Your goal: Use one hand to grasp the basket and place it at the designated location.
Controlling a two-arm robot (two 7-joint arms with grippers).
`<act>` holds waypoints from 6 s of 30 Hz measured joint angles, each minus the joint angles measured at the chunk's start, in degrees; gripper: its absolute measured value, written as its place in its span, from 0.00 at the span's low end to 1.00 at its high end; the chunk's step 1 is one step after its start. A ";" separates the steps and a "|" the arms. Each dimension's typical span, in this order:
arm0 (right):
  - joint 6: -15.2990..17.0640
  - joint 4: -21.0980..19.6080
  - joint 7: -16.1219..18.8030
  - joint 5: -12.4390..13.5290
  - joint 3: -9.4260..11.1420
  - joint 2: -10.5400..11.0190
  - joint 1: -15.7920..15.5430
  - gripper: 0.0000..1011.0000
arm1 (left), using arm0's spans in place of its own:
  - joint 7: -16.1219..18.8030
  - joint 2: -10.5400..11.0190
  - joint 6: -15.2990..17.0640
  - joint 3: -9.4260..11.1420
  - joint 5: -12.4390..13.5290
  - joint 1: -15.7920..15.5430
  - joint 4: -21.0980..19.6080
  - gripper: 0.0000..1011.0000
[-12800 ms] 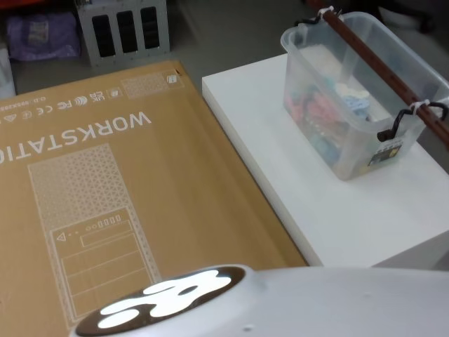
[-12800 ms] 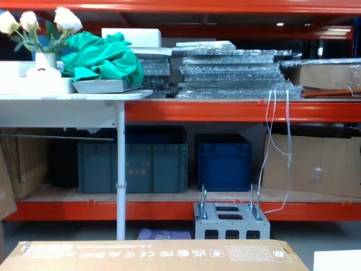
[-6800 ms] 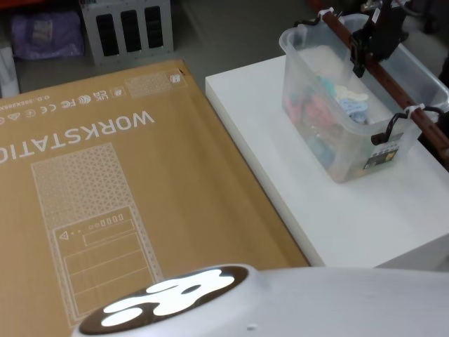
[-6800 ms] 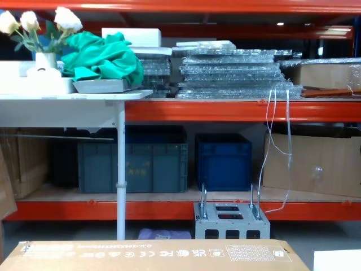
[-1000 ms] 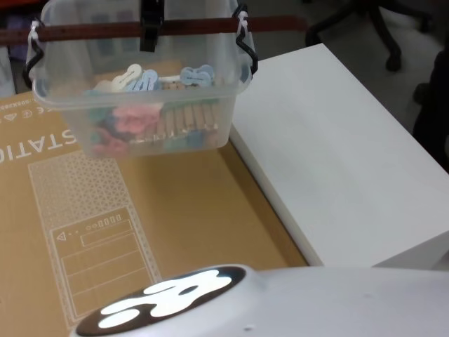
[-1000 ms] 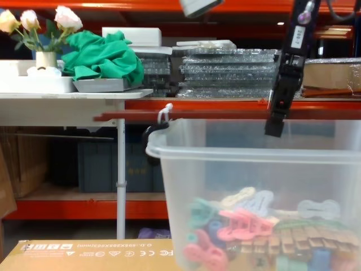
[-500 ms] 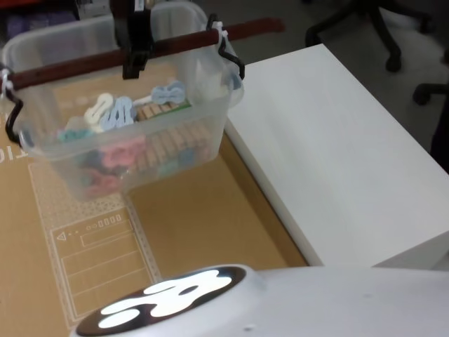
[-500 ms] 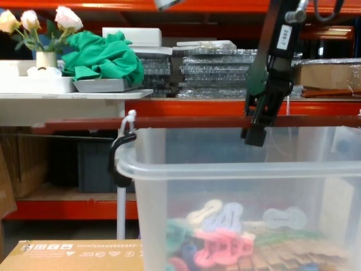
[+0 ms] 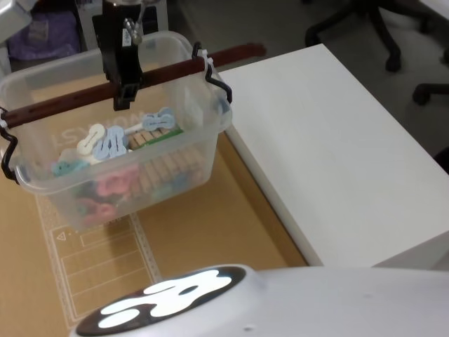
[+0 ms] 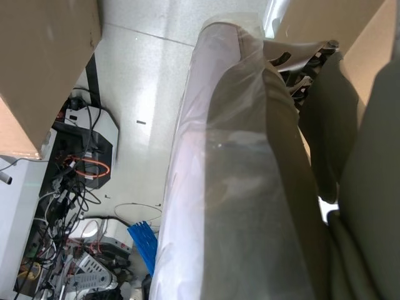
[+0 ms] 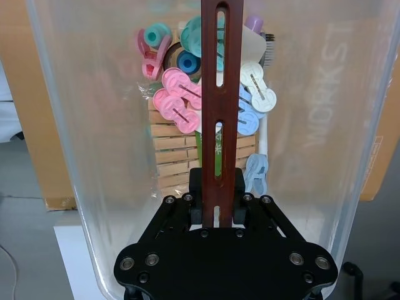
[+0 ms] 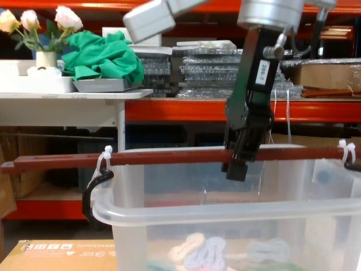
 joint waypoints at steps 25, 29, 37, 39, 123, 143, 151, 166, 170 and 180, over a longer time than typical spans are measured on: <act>2.58 3.14 -2.19 0.90 -3.77 -0.40 -2.46 0.23 | 0.00 0.00 0.00 0.00 0.00 0.00 0.00 0.00; 3.42 3.16 -2.13 1.46 -3.98 -0.04 -3.21 0.23 | 0.00 0.00 0.00 0.00 0.00 0.00 0.01 0.00; 4.06 3.76 -1.80 1.56 -4.45 0.00 -4.53 0.23 | 0.00 0.00 0.00 0.00 0.00 0.00 0.00 0.00; 4.09 4.12 -1.68 1.45 -4.68 -0.18 -4.94 0.23 | 0.00 0.00 0.00 0.00 0.00 0.00 0.00 0.00; 3.92 1.67 -1.53 -0.76 -5.44 2.36 -5.67 0.99 | 0.00 0.00 0.00 0.00 0.00 0.00 0.00 0.00; 6.00 -5.83 -1.47 0.18 -3.63 7.14 -2.28 0.99 | 0.00 0.00 0.00 0.00 0.00 0.00 0.00 0.00; 7.55 -8.44 -1.19 0.30 -3.09 8.60 -1.22 0.99 | 0.00 0.00 0.00 0.00 0.00 0.00 0.00 0.00; 9.60 -12.29 -1.37 0.06 -1.76 11.05 -0.15 0.99 | 0.00 0.00 0.00 0.00 0.00 0.00 0.01 0.00; 10.38 -13.90 -1.66 -0.30 -1.06 12.16 0.36 0.99 | 0.00 0.00 0.00 0.00 0.00 0.00 0.01 0.00; 11.84 -16.50 -1.92 -1.25 -0.03 13.85 0.91 0.99 | 0.00 0.00 0.00 0.00 0.00 0.00 0.00 0.00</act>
